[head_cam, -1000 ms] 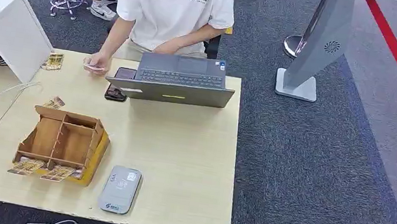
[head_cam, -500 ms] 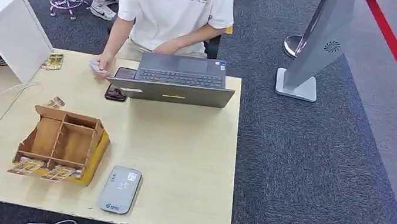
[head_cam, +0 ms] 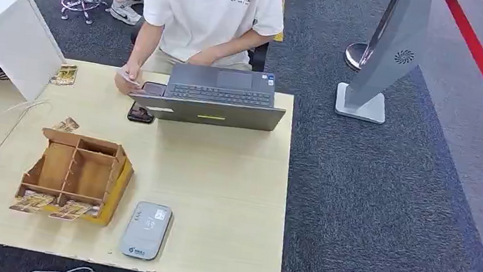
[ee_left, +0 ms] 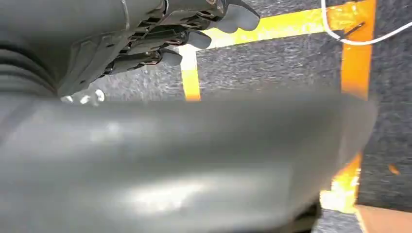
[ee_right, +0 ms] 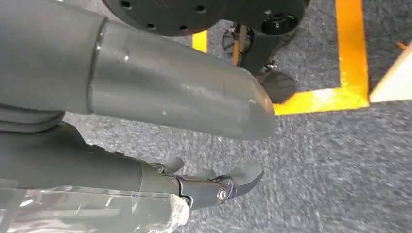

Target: Pass the card to the sensor for recognition and then transmit it.

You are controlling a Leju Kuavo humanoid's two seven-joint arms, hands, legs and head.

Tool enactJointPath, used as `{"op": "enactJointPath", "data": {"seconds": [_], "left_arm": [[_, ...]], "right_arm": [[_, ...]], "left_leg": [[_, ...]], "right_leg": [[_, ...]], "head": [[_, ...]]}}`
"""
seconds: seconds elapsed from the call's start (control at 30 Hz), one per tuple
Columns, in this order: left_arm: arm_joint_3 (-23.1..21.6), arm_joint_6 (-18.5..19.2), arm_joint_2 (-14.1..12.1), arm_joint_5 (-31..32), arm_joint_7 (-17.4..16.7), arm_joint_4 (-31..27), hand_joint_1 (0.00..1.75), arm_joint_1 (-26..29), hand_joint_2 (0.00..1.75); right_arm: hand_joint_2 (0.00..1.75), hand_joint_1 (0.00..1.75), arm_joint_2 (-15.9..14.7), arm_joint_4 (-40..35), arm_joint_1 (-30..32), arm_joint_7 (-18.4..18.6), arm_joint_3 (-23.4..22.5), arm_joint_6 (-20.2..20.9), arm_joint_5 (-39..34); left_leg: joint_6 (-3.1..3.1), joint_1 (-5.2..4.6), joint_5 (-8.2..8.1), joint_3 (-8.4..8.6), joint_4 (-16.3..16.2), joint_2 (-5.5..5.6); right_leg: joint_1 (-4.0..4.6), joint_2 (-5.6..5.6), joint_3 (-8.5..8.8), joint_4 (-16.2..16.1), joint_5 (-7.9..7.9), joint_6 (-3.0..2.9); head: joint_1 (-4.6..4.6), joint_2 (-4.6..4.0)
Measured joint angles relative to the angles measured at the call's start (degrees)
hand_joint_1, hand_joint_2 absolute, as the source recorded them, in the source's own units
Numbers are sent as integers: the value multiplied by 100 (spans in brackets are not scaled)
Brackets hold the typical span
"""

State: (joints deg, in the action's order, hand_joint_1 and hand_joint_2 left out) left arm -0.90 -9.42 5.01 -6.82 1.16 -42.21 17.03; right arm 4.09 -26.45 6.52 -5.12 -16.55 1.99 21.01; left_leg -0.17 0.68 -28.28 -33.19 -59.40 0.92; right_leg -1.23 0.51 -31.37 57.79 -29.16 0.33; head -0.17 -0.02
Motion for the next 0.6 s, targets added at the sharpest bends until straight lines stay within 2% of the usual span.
{"op": "enactJointPath", "data": {"seconds": [0.6], "left_arm": [[-103, -1016, 540, -717, 177, -2177, 0, 876, 0]], "right_arm": [[0, 0, 483, -385, -226, -542, -1871, 192, 2232]], "left_leg": [[1, -2, -1, -1, 0, 1]], "right_leg": [[-2, -1, 0, 0, 0, 1]], "head": [[0, 0]]}}
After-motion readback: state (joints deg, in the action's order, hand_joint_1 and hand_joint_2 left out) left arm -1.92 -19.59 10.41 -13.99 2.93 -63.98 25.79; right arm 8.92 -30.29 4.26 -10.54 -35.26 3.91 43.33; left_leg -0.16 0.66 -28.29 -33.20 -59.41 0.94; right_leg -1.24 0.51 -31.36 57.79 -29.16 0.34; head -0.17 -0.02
